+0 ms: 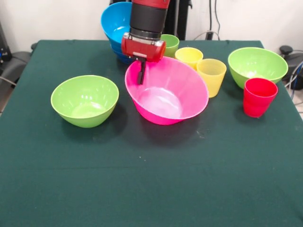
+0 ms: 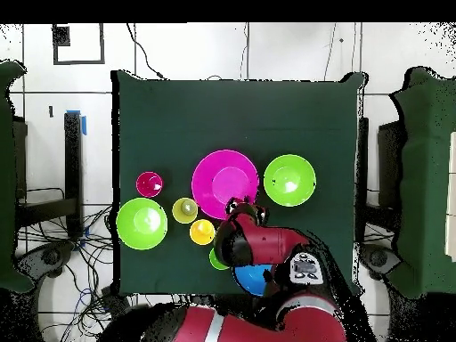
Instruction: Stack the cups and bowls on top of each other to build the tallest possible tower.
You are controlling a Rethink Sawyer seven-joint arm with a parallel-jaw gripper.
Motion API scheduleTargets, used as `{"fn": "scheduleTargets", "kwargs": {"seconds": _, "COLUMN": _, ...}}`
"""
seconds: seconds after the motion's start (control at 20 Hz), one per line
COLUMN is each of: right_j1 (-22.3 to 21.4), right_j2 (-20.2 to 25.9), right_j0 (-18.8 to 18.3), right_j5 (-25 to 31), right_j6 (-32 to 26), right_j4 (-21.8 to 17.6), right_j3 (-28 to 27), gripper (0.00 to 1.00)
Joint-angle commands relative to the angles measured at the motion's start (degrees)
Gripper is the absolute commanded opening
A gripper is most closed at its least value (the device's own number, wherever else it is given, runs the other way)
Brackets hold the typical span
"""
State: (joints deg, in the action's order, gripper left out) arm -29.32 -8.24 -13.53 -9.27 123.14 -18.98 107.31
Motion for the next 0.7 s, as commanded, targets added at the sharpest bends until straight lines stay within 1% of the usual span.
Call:
{"fn": "scheduleTargets", "kwargs": {"seconds": 0.05, "right_j1": -9.34, "right_j2": 6.69, "right_j0": -0.10, "right_j5": 16.82, "right_j6": 0.14, "right_j4": 0.65, "right_j3": 2.08, "gripper": 0.00}}
{"fn": "scheduleTargets", "kwargs": {"seconds": 0.25, "right_j1": -12.82, "right_j2": 8.87, "right_j0": -1.95, "right_j5": 21.63, "right_j6": -1.40, "right_j4": 0.52, "right_j3": 2.70, "gripper": 0.00}}
{"fn": "scheduleTargets", "kwargs": {"seconds": 0.45, "right_j1": -17.66, "right_j2": 10.43, "right_j0": -2.95, "right_j5": 27.31, "right_j6": -3.08, "right_j4": 0.95, "right_j3": 3.64, "gripper": 0.00}}
{"fn": "scheduleTargets", "kwargs": {"seconds": 0.7, "right_j1": -20.19, "right_j2": 12.67, "right_j0": -4.44, "right_j5": 32.43, "right_j6": -4.37, "right_j4": 1.61, "right_j3": 2.89, "gripper": 0.00}}
